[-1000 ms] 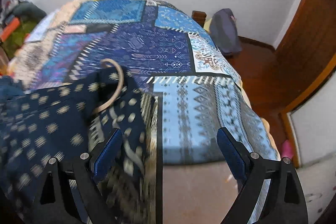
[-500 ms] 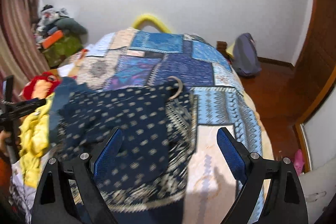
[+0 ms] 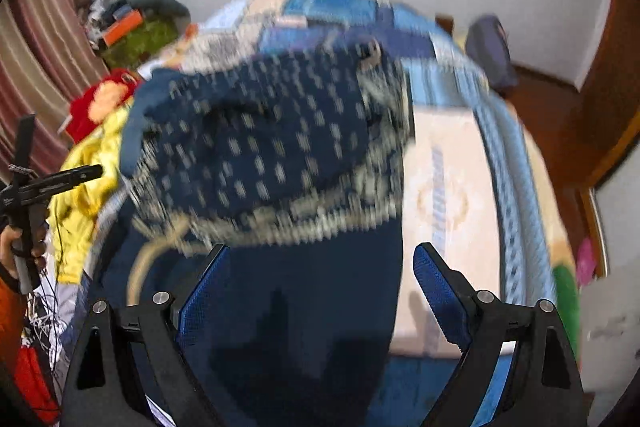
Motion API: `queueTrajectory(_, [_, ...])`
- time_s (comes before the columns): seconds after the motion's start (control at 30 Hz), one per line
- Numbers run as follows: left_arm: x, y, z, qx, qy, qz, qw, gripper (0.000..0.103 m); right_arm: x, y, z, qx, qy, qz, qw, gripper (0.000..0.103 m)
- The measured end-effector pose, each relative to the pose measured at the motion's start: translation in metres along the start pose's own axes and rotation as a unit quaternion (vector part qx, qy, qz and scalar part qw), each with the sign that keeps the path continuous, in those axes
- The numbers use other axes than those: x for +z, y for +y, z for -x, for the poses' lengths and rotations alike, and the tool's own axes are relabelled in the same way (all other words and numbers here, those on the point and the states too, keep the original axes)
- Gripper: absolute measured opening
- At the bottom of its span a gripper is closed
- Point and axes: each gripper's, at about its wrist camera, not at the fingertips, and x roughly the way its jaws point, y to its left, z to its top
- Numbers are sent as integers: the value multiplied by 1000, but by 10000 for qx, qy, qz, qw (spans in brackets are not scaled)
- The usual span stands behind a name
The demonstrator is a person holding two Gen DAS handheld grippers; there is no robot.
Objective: Fold large clothes
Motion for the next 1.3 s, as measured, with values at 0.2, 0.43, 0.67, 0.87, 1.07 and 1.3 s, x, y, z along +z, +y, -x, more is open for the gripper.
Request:
queueTrajectory(0.2, [-49,16,-12,-301,675,243,9970,61,-39,-18,-23,77,663,-342,9972,90])
queueTrajectory(0.43, [-91,23,-22,-725,1148,519,9894,61,-57,-34,-25,602,729,-823,9921,90])
queueTrajectory(0.67, [-106,25,-30,-1064,1108,962,9834,62,-62,-32,-25,690,456,-883,9927,90])
queueTrajectory(0.87, [-105,-1,-27,-1483,981,693,9816,54,-57,-29,-27,1036,264,-1129,9878,41])
queueTrajectory(1.07, [-88,-23,-4,-1027,550,29,9932,9,-44,-17,-28,1276,234,-961,9869,12])
queueTrajectory(1.3, [-32,-30,44,-900,-373,-92,9952,5,-6,-10,-9,1480,-195,-609,9869,9])
